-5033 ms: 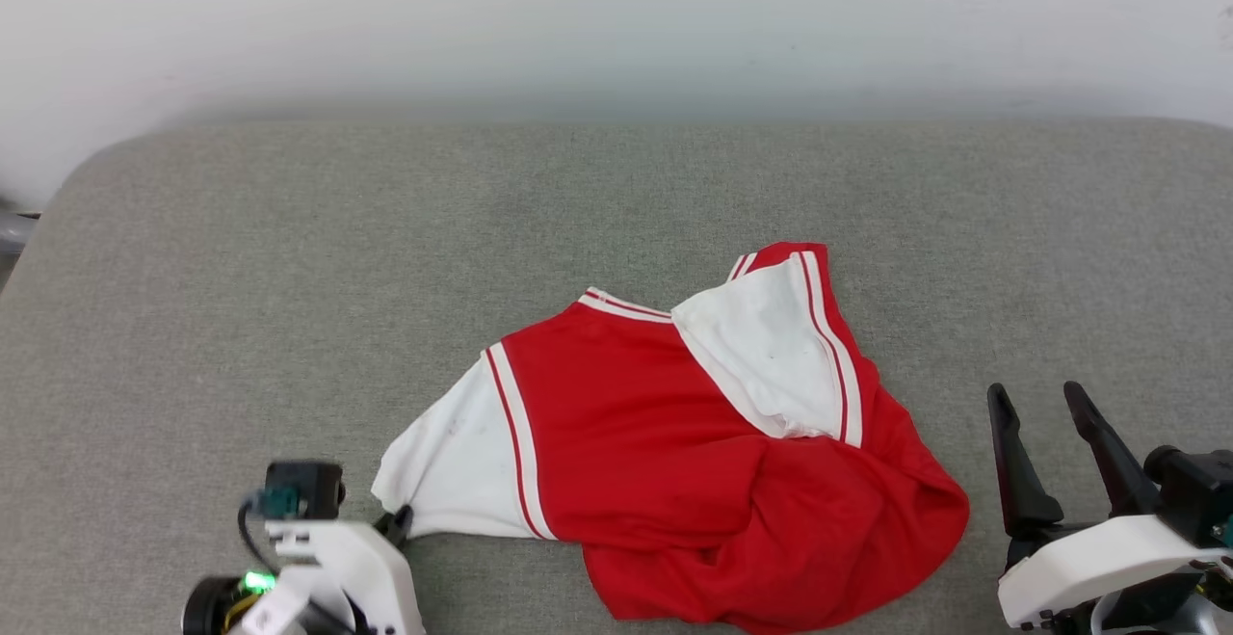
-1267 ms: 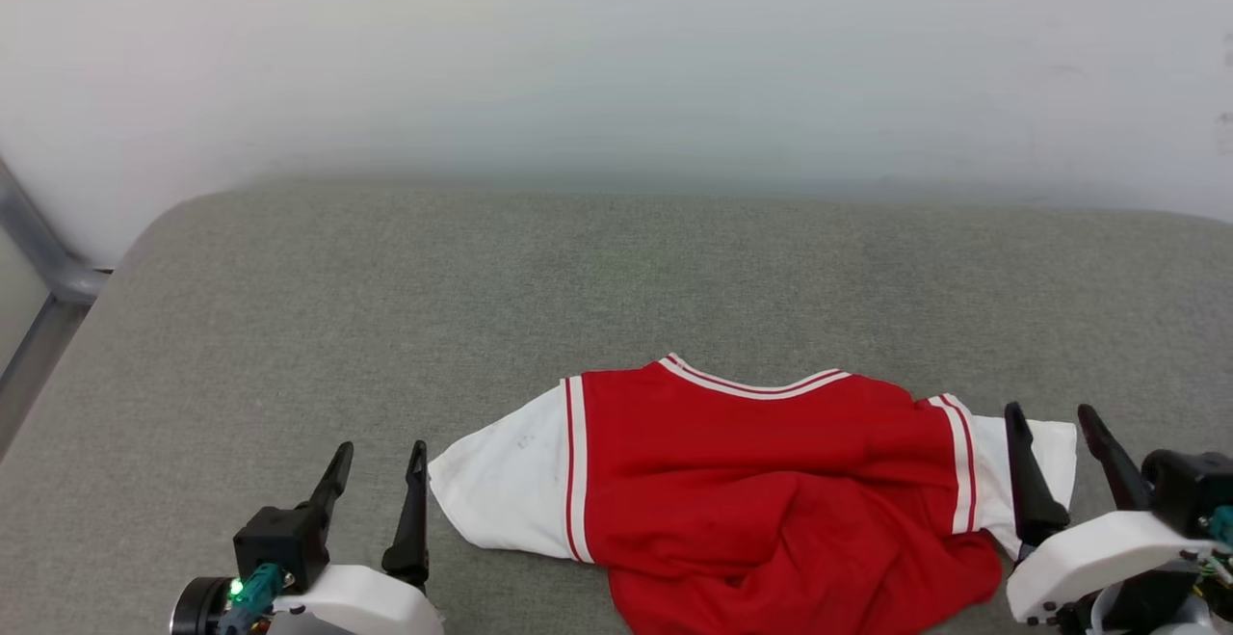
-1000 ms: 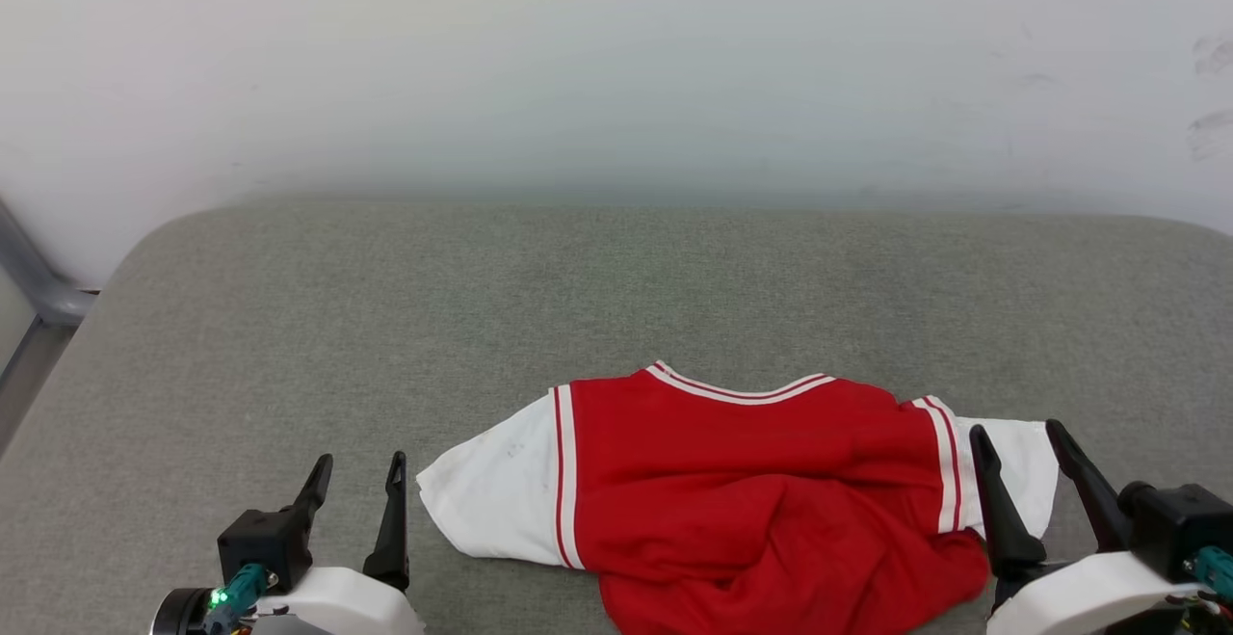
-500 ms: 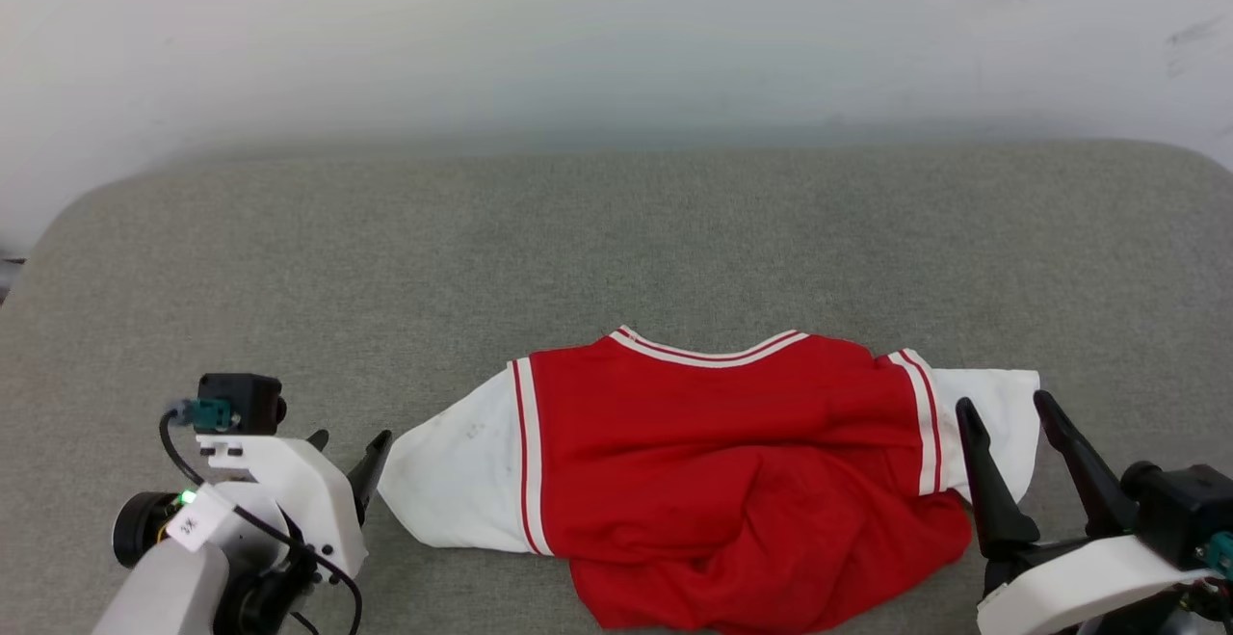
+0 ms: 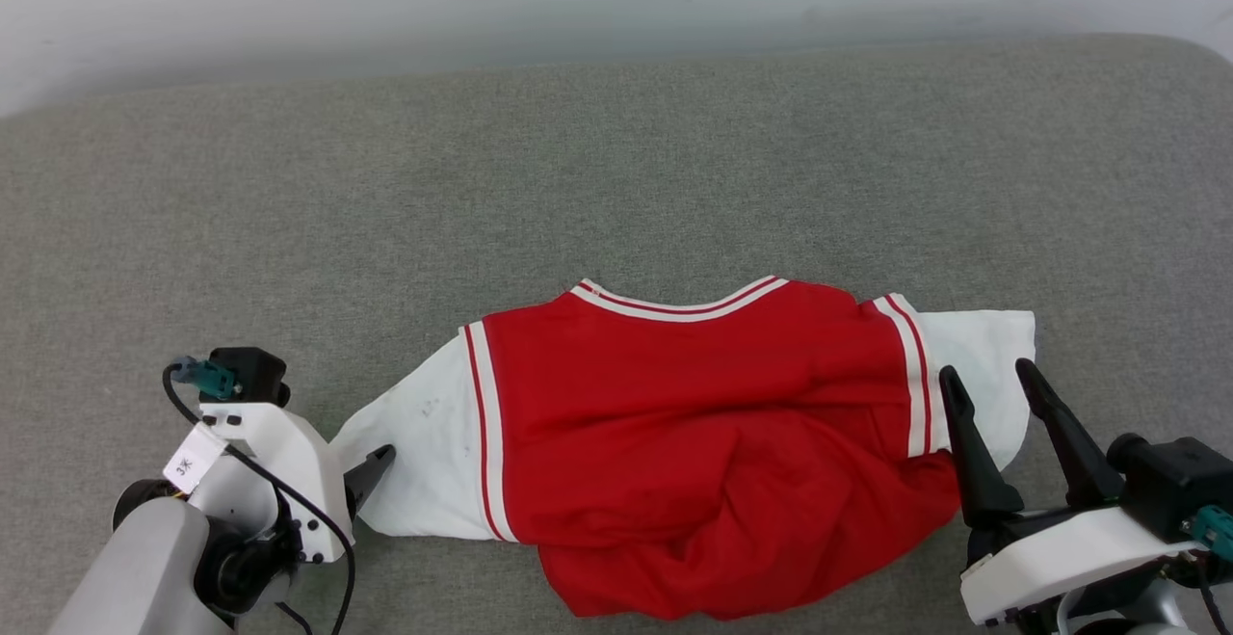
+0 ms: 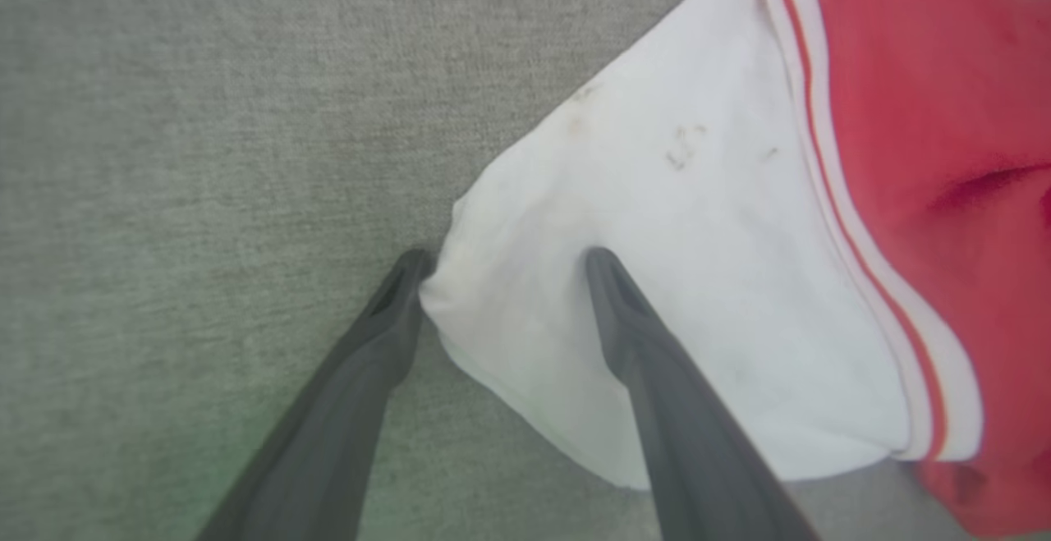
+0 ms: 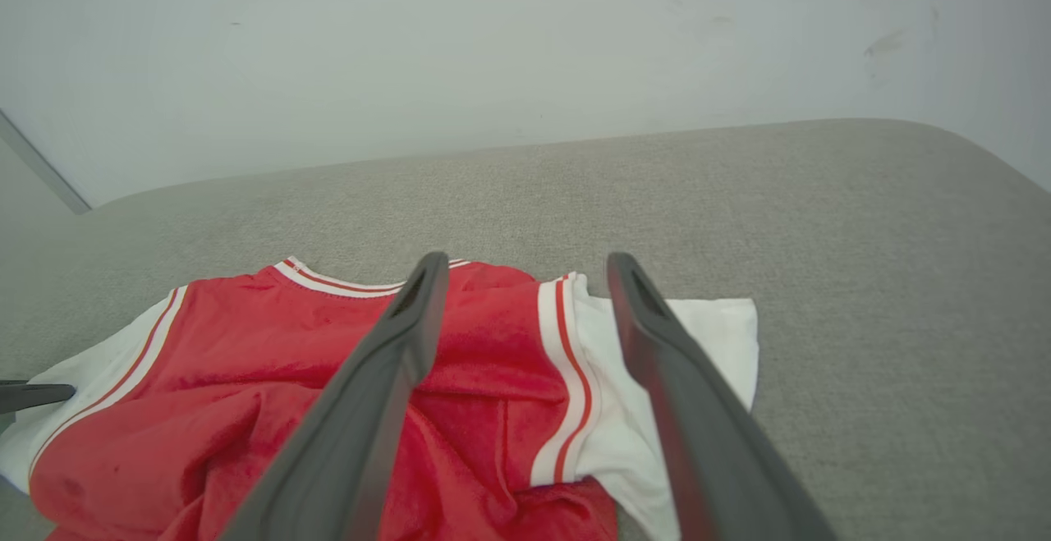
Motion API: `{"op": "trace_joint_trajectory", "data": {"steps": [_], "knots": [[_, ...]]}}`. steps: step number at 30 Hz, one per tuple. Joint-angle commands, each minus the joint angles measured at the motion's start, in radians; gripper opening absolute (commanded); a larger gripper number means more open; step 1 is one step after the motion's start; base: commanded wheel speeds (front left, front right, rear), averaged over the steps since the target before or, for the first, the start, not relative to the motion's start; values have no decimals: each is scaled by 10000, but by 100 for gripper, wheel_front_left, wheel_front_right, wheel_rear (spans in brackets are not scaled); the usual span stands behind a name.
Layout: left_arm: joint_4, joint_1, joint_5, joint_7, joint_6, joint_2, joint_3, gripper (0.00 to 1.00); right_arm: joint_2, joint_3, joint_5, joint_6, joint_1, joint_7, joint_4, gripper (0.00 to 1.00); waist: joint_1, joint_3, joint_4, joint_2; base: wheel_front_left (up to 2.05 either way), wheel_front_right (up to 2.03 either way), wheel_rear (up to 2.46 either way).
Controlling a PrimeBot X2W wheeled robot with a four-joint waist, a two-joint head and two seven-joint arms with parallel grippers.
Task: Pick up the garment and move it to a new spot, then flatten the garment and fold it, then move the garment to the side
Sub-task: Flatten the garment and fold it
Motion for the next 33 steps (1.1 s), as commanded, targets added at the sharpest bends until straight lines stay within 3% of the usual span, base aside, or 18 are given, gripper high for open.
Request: {"op": "trace_joint_trajectory", "data": {"steps": [1,3,4,5,10,21,26,33], "knots": [[481,350,-76,404,-60,-244,-370,100,8,-7,101,-3,-143,-68,56,100,-1,54,-39,0,0,0,0],[737,444,-181,710,-133,-438,-638,99,8,-18,107,-3,-196,-75,122,100,-1,71,-48,0,0,0,0],[833,460,-226,774,-165,-501,-731,45,8,-33,112,-3,-215,-74,159,100,-1,74,-50,0,0,0,0],[878,440,-230,711,-184,-544,-808,0,8,-53,121,-3,-224,-64,198,100,-1,63,-48,0,0,0,0],[920,179,112,-102,-175,-500,-826,0,7,-254,334,-3,-281,107,519,100,-1,-147,42,0,0,0,0],[-75,195,848,-2568,796,-433,-220,0,-40,-2128,941,-3,-1142,1559,2901,100,-1,-662,356,0,0,0,0],[-941,414,1032,-3058,1064,-519,-228,0,-627,-2637,1119,-3,-2091,2639,4161,100,-1,-604,587,0,0,0,0],[-2058,374,1188,-3194,1222,-513,-332,0,-1523,-2201,1073,-3,-3746,4853,5547,100,-1,-127,924,0,0,0,0]]}}
